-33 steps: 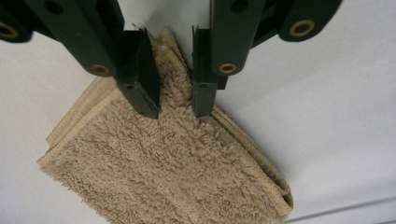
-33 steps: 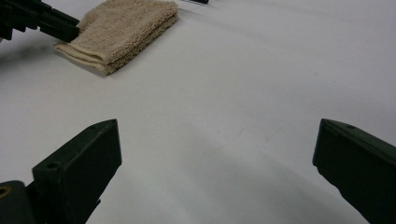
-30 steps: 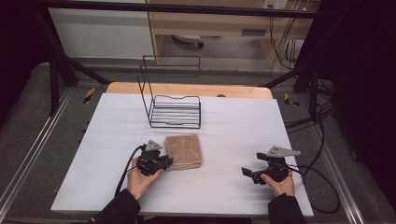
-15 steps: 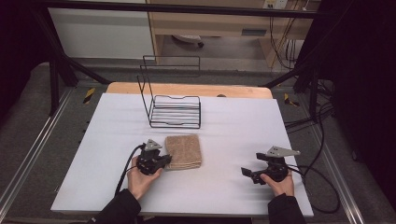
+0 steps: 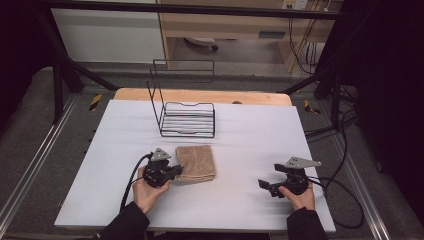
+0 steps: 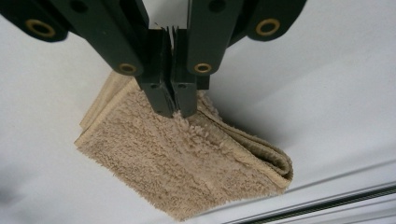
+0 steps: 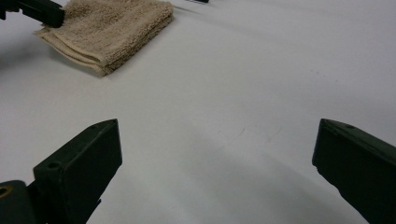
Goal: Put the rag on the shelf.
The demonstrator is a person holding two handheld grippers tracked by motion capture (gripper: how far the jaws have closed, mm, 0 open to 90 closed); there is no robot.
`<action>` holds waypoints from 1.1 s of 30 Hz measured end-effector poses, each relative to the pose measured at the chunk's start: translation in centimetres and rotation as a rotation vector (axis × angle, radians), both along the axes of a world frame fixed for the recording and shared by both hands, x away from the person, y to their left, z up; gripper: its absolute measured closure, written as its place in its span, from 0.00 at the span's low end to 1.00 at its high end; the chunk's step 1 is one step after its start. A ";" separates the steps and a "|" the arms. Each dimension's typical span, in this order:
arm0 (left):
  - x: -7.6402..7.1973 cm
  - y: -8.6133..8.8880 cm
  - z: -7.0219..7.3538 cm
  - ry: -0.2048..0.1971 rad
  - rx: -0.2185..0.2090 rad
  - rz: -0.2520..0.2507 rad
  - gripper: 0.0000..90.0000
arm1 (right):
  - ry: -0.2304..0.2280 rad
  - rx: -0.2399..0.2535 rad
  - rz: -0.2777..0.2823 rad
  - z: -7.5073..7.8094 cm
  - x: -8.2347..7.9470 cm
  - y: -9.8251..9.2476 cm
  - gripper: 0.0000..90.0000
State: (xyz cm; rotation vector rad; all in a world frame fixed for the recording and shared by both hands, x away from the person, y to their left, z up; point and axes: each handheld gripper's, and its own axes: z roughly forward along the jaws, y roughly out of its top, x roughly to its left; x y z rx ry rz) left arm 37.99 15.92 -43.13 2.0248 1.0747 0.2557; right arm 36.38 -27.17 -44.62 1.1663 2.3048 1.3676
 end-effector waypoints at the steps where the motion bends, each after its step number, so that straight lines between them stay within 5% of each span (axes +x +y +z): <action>1: -0.1 0.1 0.1 0.001 -0.001 -0.001 0.97 | 0.001 0.001 -0.001 0.0 0.0 0.0 0.02; 14: -1.2 2.4 0.2 0.030 0.037 -0.024 0.97 | 0.004 -0.002 0.003 0.0 0.0 0.2 0.03; 33: -2.7 2.9 -1.0 0.052 0.044 -0.022 0.97 | 0.011 -0.008 0.037 0.1 0.0 3.2 0.04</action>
